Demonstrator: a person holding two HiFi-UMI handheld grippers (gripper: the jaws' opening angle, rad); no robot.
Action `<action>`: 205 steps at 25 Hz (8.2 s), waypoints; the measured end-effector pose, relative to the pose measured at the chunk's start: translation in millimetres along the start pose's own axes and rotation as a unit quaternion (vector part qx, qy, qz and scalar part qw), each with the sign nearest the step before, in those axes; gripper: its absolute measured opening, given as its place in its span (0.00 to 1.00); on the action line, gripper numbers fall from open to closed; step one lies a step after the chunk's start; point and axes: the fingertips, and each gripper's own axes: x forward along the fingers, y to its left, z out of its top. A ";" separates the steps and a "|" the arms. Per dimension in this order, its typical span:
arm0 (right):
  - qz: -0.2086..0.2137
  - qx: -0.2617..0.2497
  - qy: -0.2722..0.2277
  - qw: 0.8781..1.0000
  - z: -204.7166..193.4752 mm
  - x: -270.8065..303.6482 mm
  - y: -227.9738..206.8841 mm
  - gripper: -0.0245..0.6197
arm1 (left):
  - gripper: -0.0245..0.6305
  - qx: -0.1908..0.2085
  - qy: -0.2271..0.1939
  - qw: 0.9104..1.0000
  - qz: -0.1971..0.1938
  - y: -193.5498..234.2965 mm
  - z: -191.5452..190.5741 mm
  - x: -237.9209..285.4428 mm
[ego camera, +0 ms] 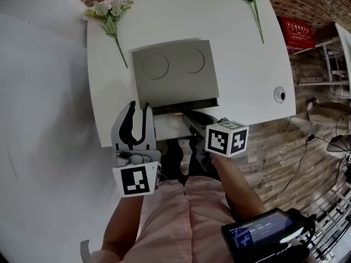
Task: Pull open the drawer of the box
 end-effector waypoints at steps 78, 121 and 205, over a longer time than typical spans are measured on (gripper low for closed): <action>0.005 0.009 -0.004 1.000 -55.8 -32.6 4.7 0.12 | 0.21 0.010 -0.004 1.000 0.007 -22.5 4.7 -96.0; 0.003 0.011 -0.006 1.000 -92.8 -49.6 8.1 0.12 | 0.21 0.013 -0.008 1.000 0.004 -35.5 1.0 -126.2; -0.096 -0.394 -0.374 0.834 18.3 -280.0 202.0 0.05 | 0.05 0.034 -0.197 0.980 0.015 -89.6 183.1 -200.0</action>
